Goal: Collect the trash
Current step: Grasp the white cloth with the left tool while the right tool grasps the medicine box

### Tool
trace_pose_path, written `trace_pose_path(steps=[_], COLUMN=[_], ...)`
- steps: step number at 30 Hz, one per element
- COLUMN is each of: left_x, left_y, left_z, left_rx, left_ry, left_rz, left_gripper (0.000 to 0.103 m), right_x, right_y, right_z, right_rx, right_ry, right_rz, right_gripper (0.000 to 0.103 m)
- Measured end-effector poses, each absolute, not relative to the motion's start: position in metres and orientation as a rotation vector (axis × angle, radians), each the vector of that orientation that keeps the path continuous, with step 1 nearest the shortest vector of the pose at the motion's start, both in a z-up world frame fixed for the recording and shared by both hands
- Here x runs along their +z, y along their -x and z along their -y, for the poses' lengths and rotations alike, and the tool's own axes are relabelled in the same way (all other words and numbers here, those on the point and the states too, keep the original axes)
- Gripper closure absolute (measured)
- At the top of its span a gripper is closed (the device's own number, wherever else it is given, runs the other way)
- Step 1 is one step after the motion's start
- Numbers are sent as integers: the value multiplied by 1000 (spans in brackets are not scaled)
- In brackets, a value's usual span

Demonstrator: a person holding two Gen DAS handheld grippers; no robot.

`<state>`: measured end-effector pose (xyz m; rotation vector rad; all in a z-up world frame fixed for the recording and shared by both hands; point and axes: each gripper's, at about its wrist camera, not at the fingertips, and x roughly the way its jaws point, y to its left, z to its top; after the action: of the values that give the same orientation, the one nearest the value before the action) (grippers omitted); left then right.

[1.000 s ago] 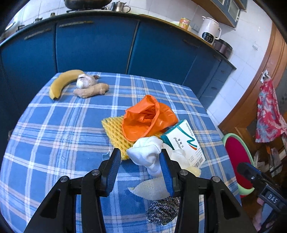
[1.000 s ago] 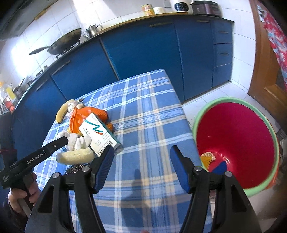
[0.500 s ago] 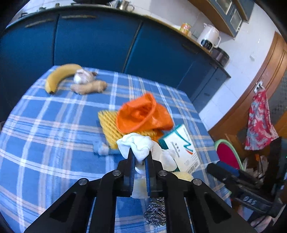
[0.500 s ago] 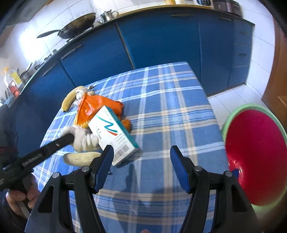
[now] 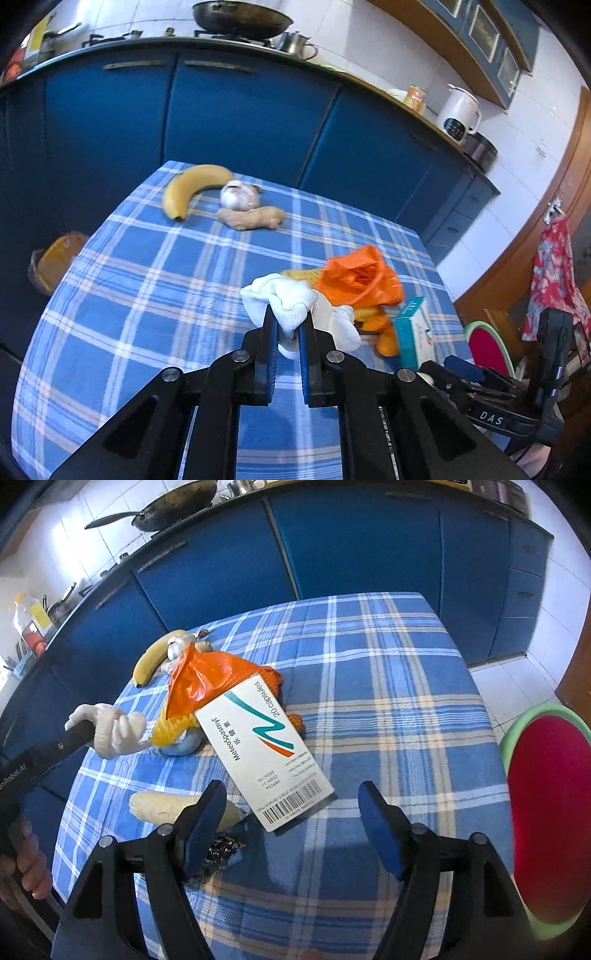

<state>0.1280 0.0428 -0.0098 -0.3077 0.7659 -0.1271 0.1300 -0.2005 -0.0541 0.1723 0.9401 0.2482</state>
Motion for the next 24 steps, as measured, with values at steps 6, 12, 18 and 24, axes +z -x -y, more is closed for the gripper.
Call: trace_pose_path(steps=[6, 12, 18, 24], left_x=[-18, -23, -23, -26], left_y=[-127, -125, -123, -121], left_z=[-54, -58, -56, -51], left_rx=[-93, -94, -106, -123], left_ry=[325, 335, 337, 334], left_rz=[-780, -789, -791, -800], left_gripper=[93, 93, 93, 93], right_x=[-59, -61, -68, -70], right_y=[-139, -152, -162, -160], right_z=[198, 196, 199, 198], right_rx=[244, 236, 216, 209], right_ry=[-158, -160, -181, -185], right_rz=[-947, -938, -960, -963], right_gripper=[28, 28, 28, 36])
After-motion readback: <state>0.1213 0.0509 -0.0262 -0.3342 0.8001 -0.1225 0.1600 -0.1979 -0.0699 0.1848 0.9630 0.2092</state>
